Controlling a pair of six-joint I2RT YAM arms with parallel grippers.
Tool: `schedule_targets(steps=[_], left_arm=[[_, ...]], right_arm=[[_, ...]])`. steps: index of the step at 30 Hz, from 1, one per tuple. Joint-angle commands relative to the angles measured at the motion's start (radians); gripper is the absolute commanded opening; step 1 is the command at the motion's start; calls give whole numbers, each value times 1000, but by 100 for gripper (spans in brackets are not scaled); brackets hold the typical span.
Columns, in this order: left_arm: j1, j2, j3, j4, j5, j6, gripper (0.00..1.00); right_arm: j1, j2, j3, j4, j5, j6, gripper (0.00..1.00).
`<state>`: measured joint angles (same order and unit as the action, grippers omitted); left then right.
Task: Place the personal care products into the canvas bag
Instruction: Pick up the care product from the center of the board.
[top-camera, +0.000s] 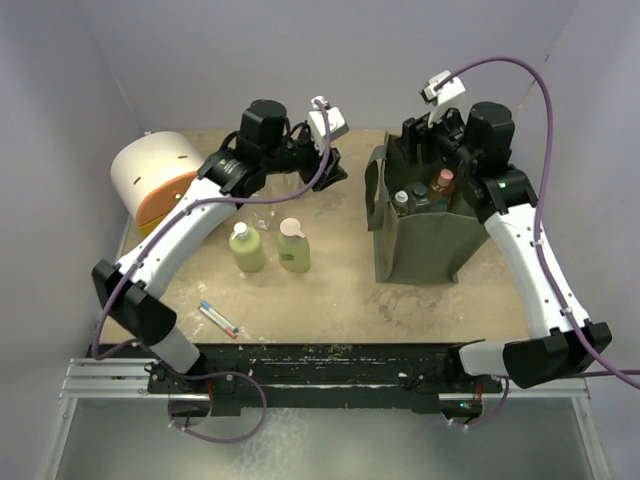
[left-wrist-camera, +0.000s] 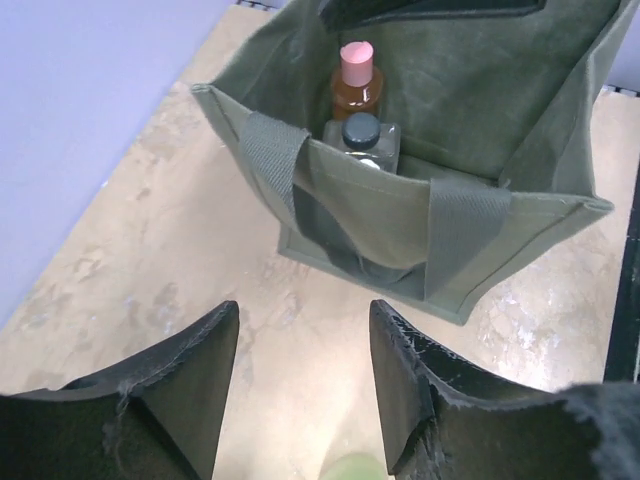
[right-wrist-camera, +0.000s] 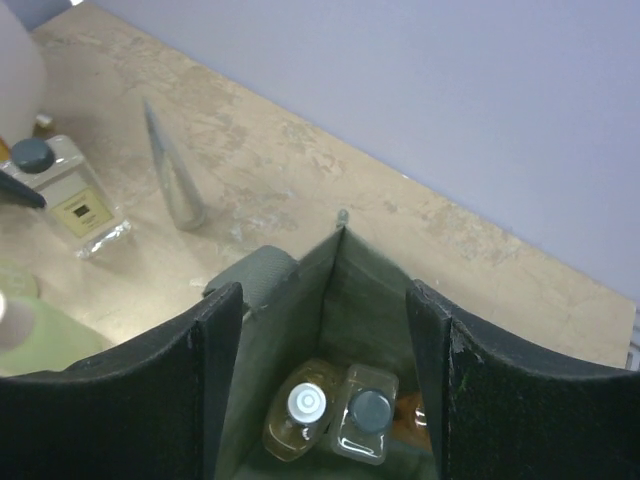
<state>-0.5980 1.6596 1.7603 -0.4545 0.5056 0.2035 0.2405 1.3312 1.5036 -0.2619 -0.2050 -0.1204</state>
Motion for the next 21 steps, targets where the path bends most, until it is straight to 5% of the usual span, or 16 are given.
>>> schedule_targets(steps=[1, 7, 13, 21], left_arm=[[19, -140, -80, -17, -116, 59, 59], [133, -291, -213, -51, -138, 28, 63], [223, -383, -309, -111, -223, 19, 68], [378, -466, -346, -116, -283, -21, 82]], right_arm=[[2, -25, 89, -104, -188, -124, 68], [52, 0, 158, -241, -346, -258, 68], [243, 15, 158, -308, -310, -405, 73], [423, 124, 90, -225, -280, -396, 83]])
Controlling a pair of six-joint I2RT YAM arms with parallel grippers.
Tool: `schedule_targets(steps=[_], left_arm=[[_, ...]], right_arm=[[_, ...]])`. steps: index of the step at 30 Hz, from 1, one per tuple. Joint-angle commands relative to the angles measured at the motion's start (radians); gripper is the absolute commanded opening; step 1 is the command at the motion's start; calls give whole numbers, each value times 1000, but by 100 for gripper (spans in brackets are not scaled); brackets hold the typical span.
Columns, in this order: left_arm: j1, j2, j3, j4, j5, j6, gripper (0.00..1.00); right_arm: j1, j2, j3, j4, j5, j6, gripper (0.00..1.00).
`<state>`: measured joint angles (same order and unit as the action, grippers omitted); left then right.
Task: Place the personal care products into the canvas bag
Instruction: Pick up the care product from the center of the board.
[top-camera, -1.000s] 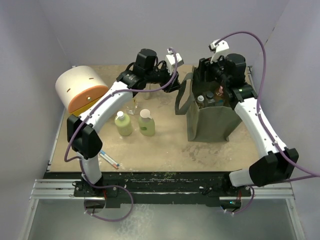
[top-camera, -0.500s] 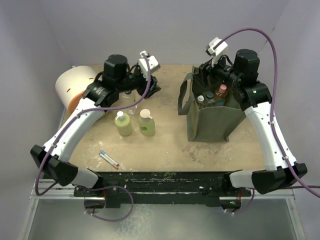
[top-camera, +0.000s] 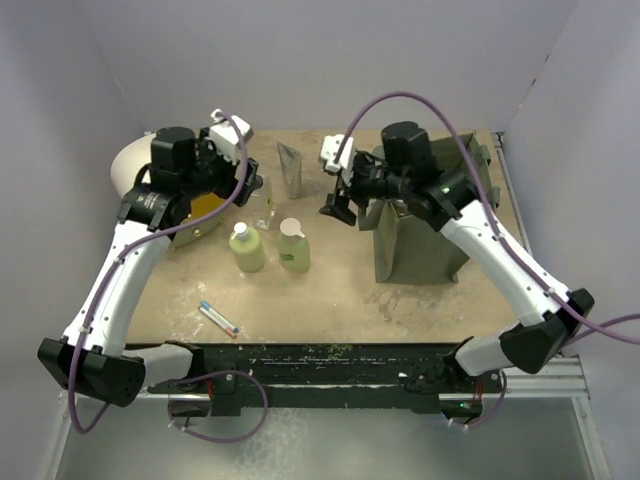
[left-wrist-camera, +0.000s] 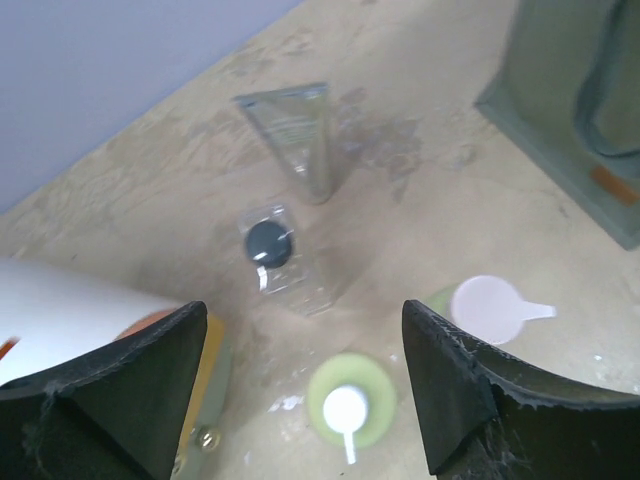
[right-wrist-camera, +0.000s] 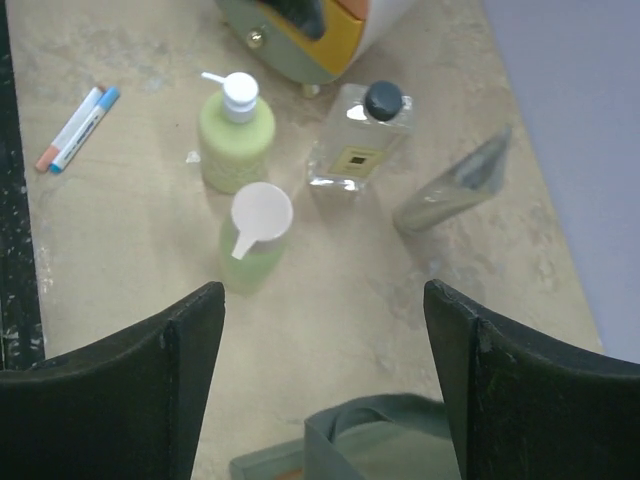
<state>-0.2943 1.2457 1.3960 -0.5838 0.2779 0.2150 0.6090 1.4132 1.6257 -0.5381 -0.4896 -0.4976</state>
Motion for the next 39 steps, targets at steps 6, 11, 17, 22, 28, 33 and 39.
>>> schedule_targets(steps=[6, 11, 17, 22, 28, 33, 39], left_arm=[[145, -75, 24, -4, -98, -26, 90], [175, -99, 26, -5, -95, -26, 93], [195, -111, 43, -13, -68, -38, 94], [205, -120, 37, -10, -51, -42, 95], [208, -128, 23, -5, -26, -42, 96], [208, -133, 10, 1, -11, -36, 97], [208, -139, 0, 2, 4, -28, 100]], right_arm=[[114, 131, -86, 161, 35, 45, 90], [129, 222, -76, 202, 40, 116, 93], [151, 301, -75, 218, 64, 143, 95], [167, 352, -65, 227, 71, 163, 93], [173, 392, -62, 229, 79, 179, 79], [174, 394, -66, 231, 74, 180, 66], [173, 392, -64, 234, 70, 186, 51]])
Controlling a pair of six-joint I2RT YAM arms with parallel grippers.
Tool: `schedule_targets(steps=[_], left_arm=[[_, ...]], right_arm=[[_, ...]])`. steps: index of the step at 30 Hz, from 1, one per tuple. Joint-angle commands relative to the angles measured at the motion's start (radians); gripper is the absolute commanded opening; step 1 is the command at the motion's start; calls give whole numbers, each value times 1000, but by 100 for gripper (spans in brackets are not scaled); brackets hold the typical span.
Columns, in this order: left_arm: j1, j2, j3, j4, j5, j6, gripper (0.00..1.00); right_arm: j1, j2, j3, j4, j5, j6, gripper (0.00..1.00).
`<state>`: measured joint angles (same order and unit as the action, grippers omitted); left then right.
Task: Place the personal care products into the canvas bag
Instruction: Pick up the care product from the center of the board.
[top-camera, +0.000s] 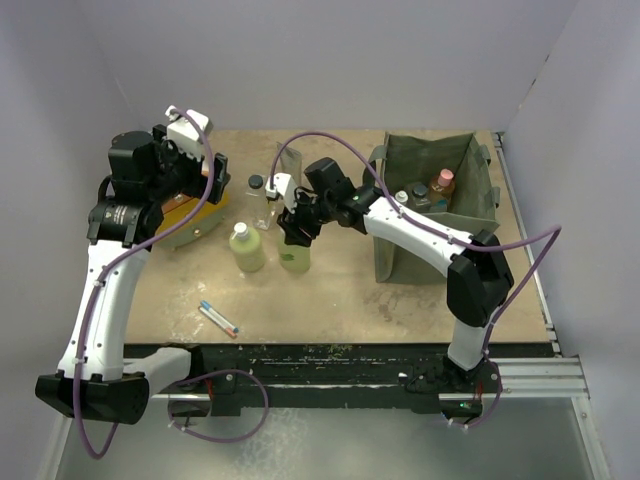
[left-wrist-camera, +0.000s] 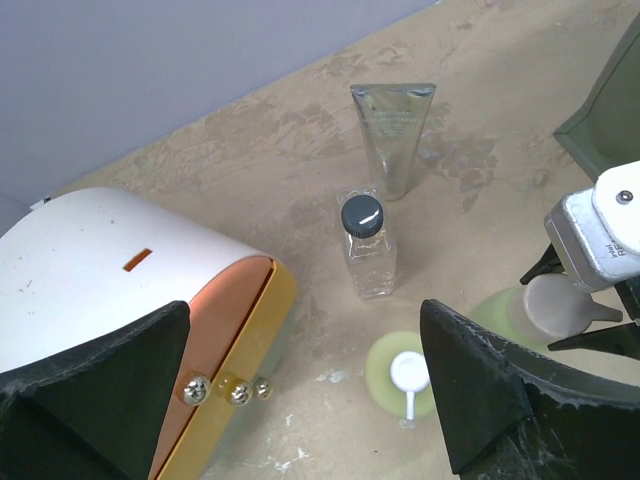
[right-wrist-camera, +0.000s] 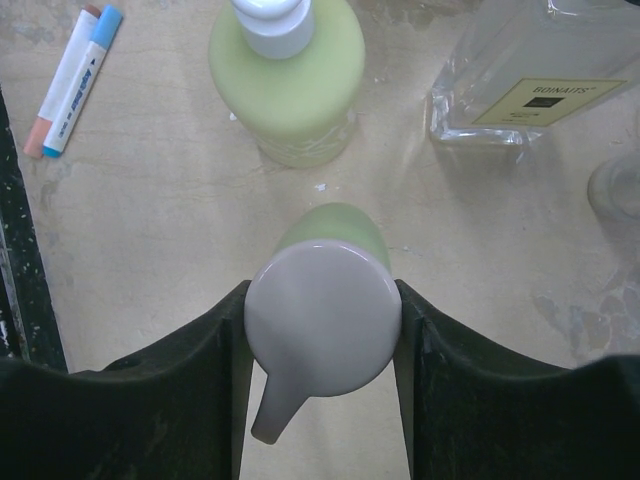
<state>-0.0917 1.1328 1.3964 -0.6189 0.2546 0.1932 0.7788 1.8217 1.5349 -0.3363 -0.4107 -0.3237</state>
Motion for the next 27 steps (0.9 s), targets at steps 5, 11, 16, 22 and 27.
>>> schedule_targets(steps=[5, 11, 16, 22, 27], left_arm=[[6, -28, -11, 36, 37, 5, 99], [5, -29, -29, 36, 57, 22, 99], [4, -23, -42, 16, 102, 38, 99], [4, -19, -50, 3, 146, 45, 99], [3, -16, -53, 0, 175, 50, 99]], right_arm=[[4, -19, 38, -4, -32, 6, 32], [2, -67, 47, 8, -31, 0, 0], [-1, -120, 56, 1, -45, -39, 0], [-13, -171, 82, -53, -67, -78, 0], [-24, -211, 110, -116, -81, -111, 0]])
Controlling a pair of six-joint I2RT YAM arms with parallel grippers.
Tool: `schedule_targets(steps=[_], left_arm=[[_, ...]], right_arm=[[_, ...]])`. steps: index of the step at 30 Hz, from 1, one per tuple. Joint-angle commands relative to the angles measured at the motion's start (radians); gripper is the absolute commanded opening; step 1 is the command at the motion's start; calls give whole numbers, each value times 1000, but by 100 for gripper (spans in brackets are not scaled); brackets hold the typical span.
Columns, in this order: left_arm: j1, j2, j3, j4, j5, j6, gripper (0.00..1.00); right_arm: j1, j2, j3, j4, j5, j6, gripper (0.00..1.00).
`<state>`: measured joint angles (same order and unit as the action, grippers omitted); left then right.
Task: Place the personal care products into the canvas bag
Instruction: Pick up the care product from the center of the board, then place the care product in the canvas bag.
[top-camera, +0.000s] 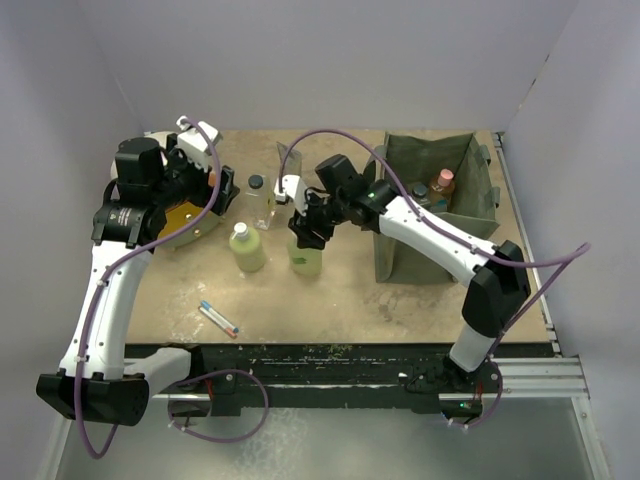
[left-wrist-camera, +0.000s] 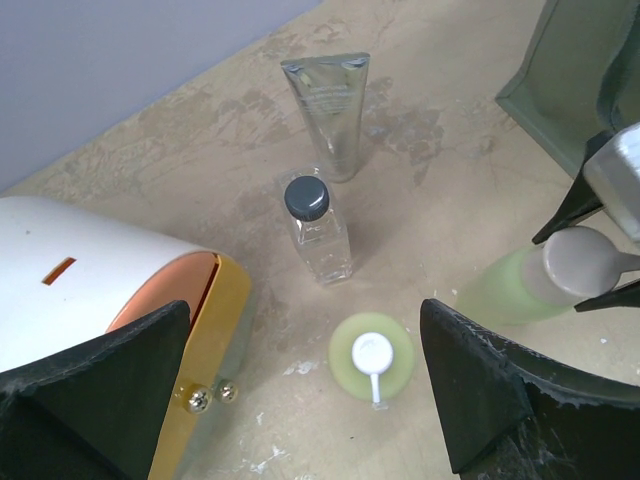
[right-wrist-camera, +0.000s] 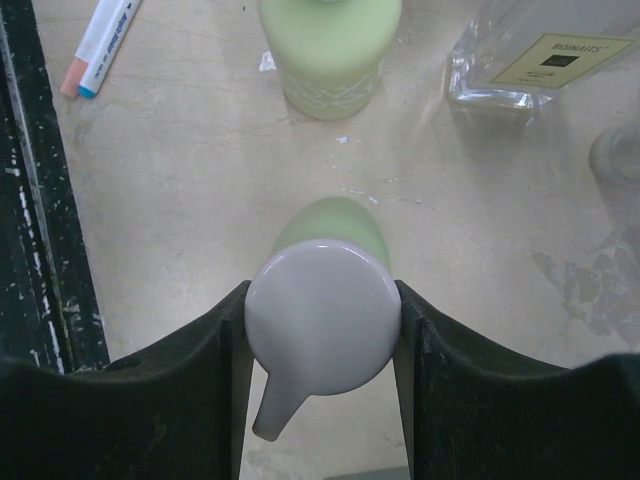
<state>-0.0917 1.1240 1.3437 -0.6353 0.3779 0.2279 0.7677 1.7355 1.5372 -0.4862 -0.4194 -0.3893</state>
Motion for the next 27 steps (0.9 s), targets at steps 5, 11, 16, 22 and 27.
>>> schedule_targets(steps=[5, 11, 16, 22, 27], left_arm=[[3, -4, -3, 8, 67, 28, 99], [-3, 19, 8, -14, 105, 52, 98], [-63, 43, 7, -33, 71, 84, 98], [-94, 52, -7, -19, 70, 87, 98], [-101, 50, -14, -12, 68, 90, 98]], right_arm=[[-20, -166, 152, -34, -75, -70, 0], [-30, -214, 254, -119, -57, -79, 0], [-46, -248, 379, -177, -32, -55, 0], [-64, -231, 562, -304, 15, -27, 0], [-98, -223, 700, -382, 42, -4, 0]])
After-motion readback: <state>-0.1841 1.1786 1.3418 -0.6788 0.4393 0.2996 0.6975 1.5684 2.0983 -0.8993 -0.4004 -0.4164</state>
